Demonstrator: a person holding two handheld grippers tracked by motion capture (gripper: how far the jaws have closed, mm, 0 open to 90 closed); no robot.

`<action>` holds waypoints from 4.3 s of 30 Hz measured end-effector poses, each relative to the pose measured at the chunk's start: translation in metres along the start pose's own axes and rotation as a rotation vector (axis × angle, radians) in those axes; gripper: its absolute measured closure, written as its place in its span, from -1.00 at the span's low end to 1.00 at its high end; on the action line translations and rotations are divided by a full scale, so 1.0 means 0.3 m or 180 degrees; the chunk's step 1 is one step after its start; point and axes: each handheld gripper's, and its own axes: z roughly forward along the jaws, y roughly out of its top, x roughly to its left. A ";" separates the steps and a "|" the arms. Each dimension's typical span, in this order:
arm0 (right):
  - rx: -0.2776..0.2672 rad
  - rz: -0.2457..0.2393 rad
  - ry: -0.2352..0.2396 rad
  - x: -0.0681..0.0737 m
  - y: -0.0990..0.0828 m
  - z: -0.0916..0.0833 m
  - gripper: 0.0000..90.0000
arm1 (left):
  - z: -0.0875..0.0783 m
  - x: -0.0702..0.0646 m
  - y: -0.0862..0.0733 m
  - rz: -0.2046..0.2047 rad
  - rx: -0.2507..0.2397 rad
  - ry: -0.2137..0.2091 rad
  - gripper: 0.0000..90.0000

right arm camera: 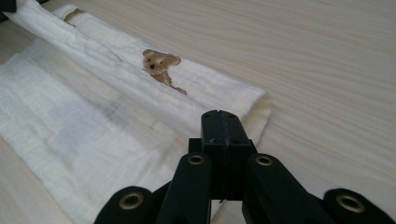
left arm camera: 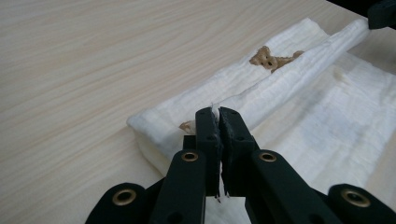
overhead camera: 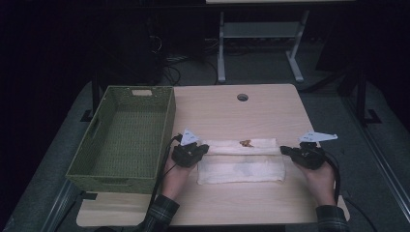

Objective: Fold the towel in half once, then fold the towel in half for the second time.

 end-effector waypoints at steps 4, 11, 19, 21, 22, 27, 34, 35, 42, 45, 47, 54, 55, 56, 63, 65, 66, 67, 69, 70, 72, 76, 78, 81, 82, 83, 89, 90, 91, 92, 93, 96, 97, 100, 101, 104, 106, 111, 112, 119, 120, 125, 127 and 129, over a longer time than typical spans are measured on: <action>-0.0005 -0.0012 0.0015 0.015 -0.009 -0.017 1.00 | -0.016 -0.019 -0.013 0.0045 0.0003 0.0028 0.92; -0.0025 -0.0024 0.0076 0.043 -0.031 -0.045 1.00 | -0.058 -0.047 -0.032 0.0135 0.0035 0.0052 0.92; 0.0009 -0.0013 0.0031 0.053 -0.071 -0.078 1.00 | -0.052 -0.083 -0.081 0.0197 0.0158 0.0023 0.92; 0.0012 0.0021 0.0017 0.047 -0.083 -0.088 1.00 | -0.053 -0.081 -0.097 0.0163 0.0178 -0.0004 0.92; -0.0006 0.0038 0.0040 0.043 -0.089 -0.094 1.00 | -0.053 -0.080 -0.104 0.0148 0.0188 -0.0007 0.92; 0.0066 0.0060 0.0126 0.053 -0.108 -0.091 1.00 | -0.053 -0.095 -0.123 0.0131 0.0227 -0.0078 0.92; 0.0141 -0.0016 0.0275 0.079 -0.101 -0.062 0.79 | -0.054 -0.098 -0.140 0.0101 0.0271 -0.0115 0.90; 0.0179 -0.0018 0.0302 0.082 -0.100 -0.057 0.76 | -0.054 -0.096 -0.141 0.0101 0.0269 -0.0122 0.90; 0.0402 -0.0032 0.0428 0.100 -0.110 -0.018 0.55 | -0.056 -0.094 -0.143 0.0086 0.0263 -0.0117 0.90; 0.0532 -0.0098 0.0375 0.107 -0.125 -0.005 0.74 | -0.056 -0.095 -0.144 0.0091 0.0268 -0.0121 0.90; 0.0530 -0.0123 0.0358 0.107 -0.126 -0.009 0.92 | -0.056 -0.098 -0.144 0.0111 0.0261 -0.0127 0.90; 0.0348 -0.0141 0.0276 0.110 -0.109 -0.061 1.00 | -0.072 -0.115 -0.141 0.0125 0.0233 -0.0175 0.90; 0.0338 -0.0157 0.0273 0.109 -0.110 -0.067 1.00 | -0.073 -0.117 -0.143 0.0124 0.0254 -0.0188 0.89; 0.0327 -0.0159 0.0282 0.110 -0.112 -0.072 1.00 | -0.071 -0.121 -0.147 0.0118 0.0268 -0.0194 0.87; 0.0488 -0.0116 0.0305 0.110 -0.147 -0.065 1.00 | -0.070 -0.134 -0.181 0.0125 0.0339 -0.0143 0.70; 0.0484 -0.0085 0.0300 0.106 -0.147 -0.069 0.99 | -0.079 -0.137 -0.183 0.0108 0.0321 -0.0123 0.63; 0.0465 -0.0088 0.0294 0.104 -0.146 -0.072 0.98 | -0.082 -0.138 -0.183 0.0091 0.0302 -0.0115 0.57; 0.0451 -0.0070 0.0303 0.105 -0.145 -0.074 0.97 | -0.090 -0.138 -0.180 0.0098 0.0285 -0.0101 0.51; 0.0390 -0.0092 0.0299 0.101 -0.138 -0.076 0.89 | -0.097 -0.135 -0.170 0.0086 0.0233 -0.0086 0.42; 0.0381 -0.0073 0.0300 0.100 -0.134 -0.076 0.84 | -0.096 -0.134 -0.165 0.0052 0.0207 -0.0074 0.37; 0.0332 -0.0076 0.0287 0.096 -0.126 -0.076 0.77 | -0.095 -0.126 -0.151 0.0044 0.0200 -0.0046 0.30; 0.0285 -0.0065 0.0229 0.090 -0.111 -0.076 0.67 | -0.075 -0.112 -0.123 0.0037 0.0152 -0.0016 0.25; 0.0259 -0.0056 0.0221 0.082 -0.103 -0.073 0.65 | -0.061 -0.101 -0.105 0.0071 0.0164 0.0034 0.25; 0.0227 -0.0031 0.0192 0.070 -0.089 -0.067 0.63 | -0.039 -0.080 -0.073 0.0081 0.0143 0.0097 0.25; 0.0220 -0.0034 0.0175 0.064 -0.084 -0.064 0.63 | -0.029 -0.073 -0.061 0.0049 0.0114 0.0110 0.25; 0.0208 -0.0026 0.0157 0.058 -0.079 -0.061 0.62 | -0.021 -0.065 -0.049 0.0042 0.0115 0.0130 0.25; 0.0173 0.0005 0.0082 0.014 -0.033 -0.019 0.62 | 0.029 -0.014 -0.002 0.0060 0.0138 0.0253 0.26; 0.0166 0.0012 0.0066 0.005 -0.023 -0.010 0.61 | 0.036 -0.006 0.004 0.0055 0.0142 0.0278 0.26; 0.0170 0.0032 0.0063 -0.003 -0.012 -0.001 0.60 | 0.042 0.002 0.010 0.0057 0.0142 0.0304 0.26; 0.0164 0.0018 0.0044 -0.012 -0.003 0.011 0.60 | 0.047 0.011 0.015 0.0066 0.0150 0.0342 0.26; 0.0168 0.0025 0.0036 -0.020 0.007 0.023 0.59 | 0.052 0.018 0.019 0.0067 0.0159 0.0364 0.26; 0.0169 0.0048 0.0005 -0.041 0.034 0.059 0.55 | 0.073 0.049 0.032 0.0025 0.0175 0.0425 0.26; 0.0174 0.0065 0.0004 -0.048 0.041 0.071 0.54 | 0.081 0.057 0.035 0.0036 0.0203 0.0463 0.27; 0.0209 0.0151 -0.0011 -0.073 0.053 0.108 0.52 | 0.105 0.077 0.039 0.0007 0.0256 0.0483 0.27; 0.0223 0.0163 -0.0009 -0.082 0.053 0.120 0.50 | 0.113 0.082 0.039 -0.0009 0.0245 0.0478 0.27; 0.0271 0.0221 -0.0012 -0.099 0.049 0.153 0.48 | 0.139 0.092 0.035 -0.0015 0.0302 0.0467 0.27; 0.0294 0.0250 0.0019 -0.104 0.042 0.169 0.46 | 0.150 0.094 0.027 0.0002 0.0385 0.0478 0.27; 0.0412 0.0226 -0.0006 -0.110 0.029 0.184 0.47 | 0.153 0.101 0.004 0.0002 0.0502 0.0581 0.34; 0.0428 0.0216 -0.0005 -0.113 0.026 0.184 0.49 | 0.150 0.102 0.002 0.0005 0.0525 0.0588 0.36; 0.0429 0.0276 0.0048 -0.121 0.016 0.173 0.71 | 0.146 0.094 -0.015 -0.0022 0.0517 0.0532 0.42; 0.0428 0.0278 0.0077 -0.121 0.016 0.173 0.78 | 0.147 0.093 -0.018 -0.0030 0.0508 0.0507 0.45; 0.0442 0.0209 0.0085 -0.116 0.019 0.175 0.91 | 0.147 0.092 -0.019 -0.0054 0.0512 0.0393 0.68; 0.0435 0.0211 0.0047 -0.116 0.020 0.175 0.92 | 0.147 0.088 -0.017 -0.0034 0.0519 0.0390 0.79; 0.0446 0.0210 0.0015 -0.119 0.022 0.173 0.93 | 0.146 0.089 -0.016 -0.0021 0.0520 0.0396 0.87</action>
